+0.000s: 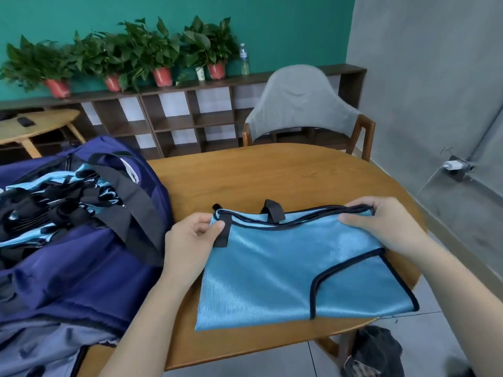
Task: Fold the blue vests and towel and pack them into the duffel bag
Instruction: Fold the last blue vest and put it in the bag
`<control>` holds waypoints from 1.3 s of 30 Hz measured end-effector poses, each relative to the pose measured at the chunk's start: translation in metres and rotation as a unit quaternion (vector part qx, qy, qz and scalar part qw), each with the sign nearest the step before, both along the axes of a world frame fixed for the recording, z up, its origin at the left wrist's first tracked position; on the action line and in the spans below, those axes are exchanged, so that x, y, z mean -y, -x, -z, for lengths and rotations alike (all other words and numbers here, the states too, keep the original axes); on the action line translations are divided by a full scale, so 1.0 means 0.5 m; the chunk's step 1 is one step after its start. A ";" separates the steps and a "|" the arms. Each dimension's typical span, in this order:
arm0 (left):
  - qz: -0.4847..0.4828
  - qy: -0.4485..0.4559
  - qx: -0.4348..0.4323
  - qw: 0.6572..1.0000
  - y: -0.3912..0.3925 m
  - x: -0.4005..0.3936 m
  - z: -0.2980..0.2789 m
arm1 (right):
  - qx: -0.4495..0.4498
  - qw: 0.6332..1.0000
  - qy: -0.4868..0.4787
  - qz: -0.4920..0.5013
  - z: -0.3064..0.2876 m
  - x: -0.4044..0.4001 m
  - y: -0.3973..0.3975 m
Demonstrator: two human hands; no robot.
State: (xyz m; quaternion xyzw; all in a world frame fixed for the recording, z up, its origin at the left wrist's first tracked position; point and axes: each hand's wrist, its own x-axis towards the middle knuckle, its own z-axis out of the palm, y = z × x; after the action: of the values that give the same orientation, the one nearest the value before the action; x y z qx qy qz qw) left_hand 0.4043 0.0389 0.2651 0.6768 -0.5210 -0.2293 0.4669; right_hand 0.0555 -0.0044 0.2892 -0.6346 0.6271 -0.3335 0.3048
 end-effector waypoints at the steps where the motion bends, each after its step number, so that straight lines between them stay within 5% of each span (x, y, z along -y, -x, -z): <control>1: -0.013 -0.014 0.040 0.999 0.001 0.008 0.009 | -0.054 0.998 0.005 0.014 0.014 0.010 -0.003; 11: -0.063 0.020 0.113 0.991 -0.005 0.008 0.036 | -0.250 0.962 0.101 0.040 0.026 0.014 -0.035; 14: -0.036 0.051 0.092 0.994 0.009 -0.011 0.021 | -0.207 0.966 0.154 -0.002 0.009 -0.007 -0.081; 17: 0.046 0.037 0.123 0.991 0.028 -0.030 0.006 | -0.121 0.984 0.103 -0.083 0.016 -0.029 -0.145; 27: 0.097 0.017 0.215 0.972 0.034 -0.033 0.011 | -0.127 0.966 0.146 -0.173 0.074 -0.020 -0.203; 33: -0.003 0.124 0.082 0.989 0.042 -0.012 -0.001 | -0.150 0.958 0.172 -0.172 0.095 -0.025 -0.203; 36: 0.042 0.126 -0.033 0.991 0.059 -0.002 -0.012 | -0.162 0.954 0.182 -0.174 0.102 -0.024 -0.204; 39: 0.099 0.071 0.013 0.992 0.073 0.007 0.003 | -0.155 0.951 0.201 -0.176 0.105 -0.022 -0.203</control>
State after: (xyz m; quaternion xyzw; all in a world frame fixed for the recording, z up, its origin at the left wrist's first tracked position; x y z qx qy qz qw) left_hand 0.3678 0.0356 0.2633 0.5899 -0.6066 -0.2276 0.4819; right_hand 0.1570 0.0066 0.2369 -0.8266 0.4654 -0.2912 0.1239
